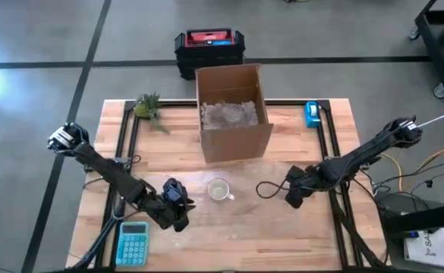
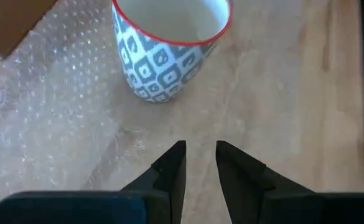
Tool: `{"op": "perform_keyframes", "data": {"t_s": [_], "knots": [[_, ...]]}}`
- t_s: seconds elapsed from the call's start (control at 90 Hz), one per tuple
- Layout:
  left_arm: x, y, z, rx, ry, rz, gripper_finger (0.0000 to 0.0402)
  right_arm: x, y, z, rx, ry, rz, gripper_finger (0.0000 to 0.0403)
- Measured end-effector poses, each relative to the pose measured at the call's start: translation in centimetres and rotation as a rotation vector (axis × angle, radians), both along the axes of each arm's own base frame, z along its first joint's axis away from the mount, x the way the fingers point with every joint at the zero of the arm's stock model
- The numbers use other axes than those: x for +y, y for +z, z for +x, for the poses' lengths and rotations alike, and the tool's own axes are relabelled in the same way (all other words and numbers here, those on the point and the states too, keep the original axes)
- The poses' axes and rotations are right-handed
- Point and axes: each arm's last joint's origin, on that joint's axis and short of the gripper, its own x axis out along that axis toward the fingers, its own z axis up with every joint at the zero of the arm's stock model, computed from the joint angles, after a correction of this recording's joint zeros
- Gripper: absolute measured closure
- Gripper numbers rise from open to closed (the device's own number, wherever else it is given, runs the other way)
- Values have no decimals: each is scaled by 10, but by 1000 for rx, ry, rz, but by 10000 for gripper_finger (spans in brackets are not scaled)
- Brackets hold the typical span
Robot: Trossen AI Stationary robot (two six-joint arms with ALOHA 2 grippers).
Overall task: Wrap mug
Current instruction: Wrap the gray mug with the bubble wrap
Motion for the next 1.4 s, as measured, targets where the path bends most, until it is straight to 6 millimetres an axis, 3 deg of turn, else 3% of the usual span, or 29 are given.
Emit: {"op": "perform_keyframes", "data": {"t_s": [0.156,0.289,0.467,0.556,0.611,0.778,0.911,1.044,1.4], "knots": [[1,-13,11,20,-17,57,327,0,-9,6,-148,61,20,174],[7,-20,20,43,-28,55,327,-1,-7,12,-229,129,-38,204],[14,-21,24,54,-14,39,327,3,10,28,-325,222,-54,308],[14,-21,24,56,-17,39,327,8,28,40,-396,288,-73,375],[14,-21,24,55,-20,41,327,12,43,50,-467,334,-92,393],[14,-20,24,53,-28,46,327,19,94,83,-767,343,-150,380],[14,-15,23,37,-31,40,327,21,111,106,-849,412,-239,397],[14,0,23,-6,-51,36,327,20,108,135,-851,423,-316,397],[7,70,40,-206,-146,164,327,20,86,219,-740,521,-443,396]]}}
